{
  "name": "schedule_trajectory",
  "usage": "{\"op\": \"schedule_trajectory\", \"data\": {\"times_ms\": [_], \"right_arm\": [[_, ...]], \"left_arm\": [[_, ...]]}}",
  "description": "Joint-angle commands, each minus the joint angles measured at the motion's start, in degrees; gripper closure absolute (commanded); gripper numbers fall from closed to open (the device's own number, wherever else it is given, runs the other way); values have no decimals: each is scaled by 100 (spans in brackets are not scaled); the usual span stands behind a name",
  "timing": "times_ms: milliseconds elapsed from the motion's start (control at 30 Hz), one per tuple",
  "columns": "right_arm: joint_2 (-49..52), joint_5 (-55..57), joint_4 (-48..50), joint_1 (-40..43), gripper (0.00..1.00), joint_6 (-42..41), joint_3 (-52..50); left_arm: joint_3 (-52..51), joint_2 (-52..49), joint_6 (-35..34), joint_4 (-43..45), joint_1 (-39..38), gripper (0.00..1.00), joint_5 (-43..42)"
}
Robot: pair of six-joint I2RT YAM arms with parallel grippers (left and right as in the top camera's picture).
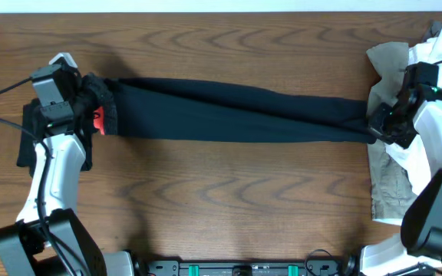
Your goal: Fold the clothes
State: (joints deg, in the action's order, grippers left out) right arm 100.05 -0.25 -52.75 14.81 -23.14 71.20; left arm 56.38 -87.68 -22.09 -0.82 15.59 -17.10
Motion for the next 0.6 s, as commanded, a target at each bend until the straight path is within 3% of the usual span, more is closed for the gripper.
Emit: {"op": "schedule_trajectory", "data": {"times_ms": [0, 567], "right_arm": [[118, 125, 74, 76, 99, 94, 103], [133, -87, 704, -103, 99, -2, 103]], "left_arm": [[173, -33, 107, 105, -55, 94, 627], [173, -601, 107, 516, -96, 94, 754]]}}
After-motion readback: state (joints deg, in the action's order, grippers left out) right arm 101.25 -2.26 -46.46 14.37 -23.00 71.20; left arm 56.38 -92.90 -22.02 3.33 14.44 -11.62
